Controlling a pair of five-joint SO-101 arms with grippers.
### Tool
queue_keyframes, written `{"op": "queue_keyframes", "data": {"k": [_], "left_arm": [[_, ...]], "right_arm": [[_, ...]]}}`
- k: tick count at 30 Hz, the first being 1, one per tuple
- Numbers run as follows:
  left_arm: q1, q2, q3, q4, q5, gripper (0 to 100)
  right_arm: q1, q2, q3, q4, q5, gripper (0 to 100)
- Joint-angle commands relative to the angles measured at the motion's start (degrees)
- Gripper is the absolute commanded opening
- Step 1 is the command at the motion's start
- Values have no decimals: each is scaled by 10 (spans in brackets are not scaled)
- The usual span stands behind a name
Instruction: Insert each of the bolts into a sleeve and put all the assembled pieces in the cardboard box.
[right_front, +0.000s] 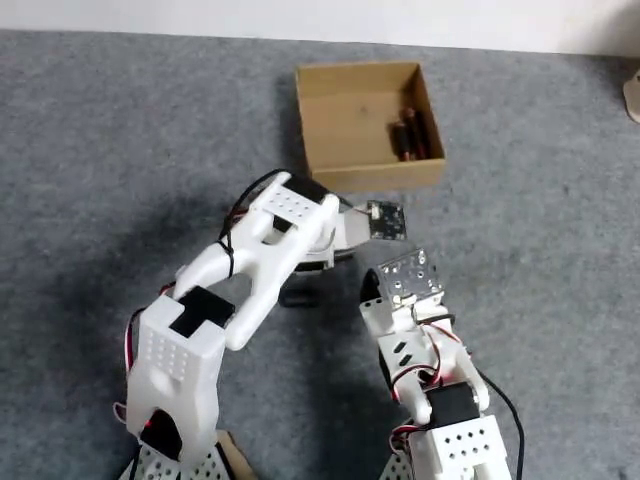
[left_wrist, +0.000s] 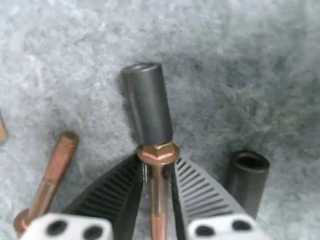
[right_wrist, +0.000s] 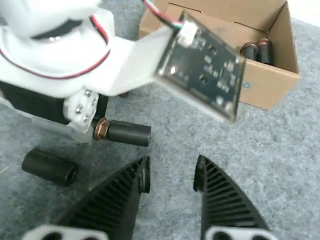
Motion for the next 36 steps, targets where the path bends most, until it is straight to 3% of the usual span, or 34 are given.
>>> {"op": "queue_keyframes", "data": {"k": [1,13,22,36], "left_arm": [[5,-49,-3,-7,35,5],[-20,-284,148,-76,189,5],[-29,-421,229,-73,304,5],[-110,-499,348,-72,431,5]], "right_arm": [[-4,-7,37,1,9,149],[-4,-7,37,0,6,149],[-6,-7,36,9,5,149],[-10,-8,16,70,5,149]]}}
